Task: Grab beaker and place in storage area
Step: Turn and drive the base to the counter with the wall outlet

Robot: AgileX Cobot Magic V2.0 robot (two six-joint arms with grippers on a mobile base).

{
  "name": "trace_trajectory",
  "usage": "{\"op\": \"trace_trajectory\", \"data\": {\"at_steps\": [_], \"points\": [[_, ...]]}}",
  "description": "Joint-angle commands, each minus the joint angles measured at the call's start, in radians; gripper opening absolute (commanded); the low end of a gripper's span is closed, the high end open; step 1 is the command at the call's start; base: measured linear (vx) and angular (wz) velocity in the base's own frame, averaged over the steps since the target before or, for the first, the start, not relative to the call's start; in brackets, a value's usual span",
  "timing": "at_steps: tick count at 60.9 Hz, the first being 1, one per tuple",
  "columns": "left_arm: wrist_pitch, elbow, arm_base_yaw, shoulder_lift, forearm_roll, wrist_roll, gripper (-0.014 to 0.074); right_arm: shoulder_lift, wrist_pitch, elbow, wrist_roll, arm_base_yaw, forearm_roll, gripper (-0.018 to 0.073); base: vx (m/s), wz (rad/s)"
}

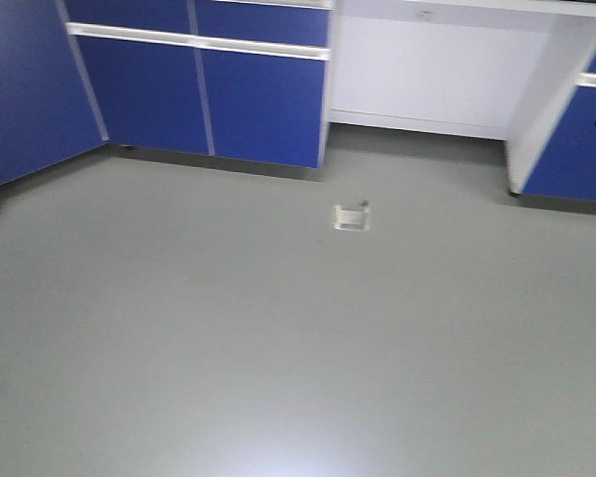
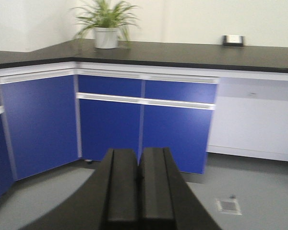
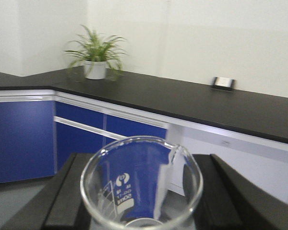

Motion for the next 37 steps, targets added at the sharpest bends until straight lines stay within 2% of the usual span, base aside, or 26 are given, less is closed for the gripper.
{"op": "trace_trajectory", "data": {"at_steps": [1,37], "points": [[-0.08,0.022,-0.008,-0.017,-0.006,-0.006,-0.0008,0.003,0.019,-0.029,0.001,-0.003,0.019,-0.0003,-0.07,-0.63],[-0.08,0.022,-0.008,-0.017,-0.006,-0.006,-0.0008,0.003,0.019,-0.029,0.001,-0.003,0.019,-0.0003,0.04,-0.65]]}}
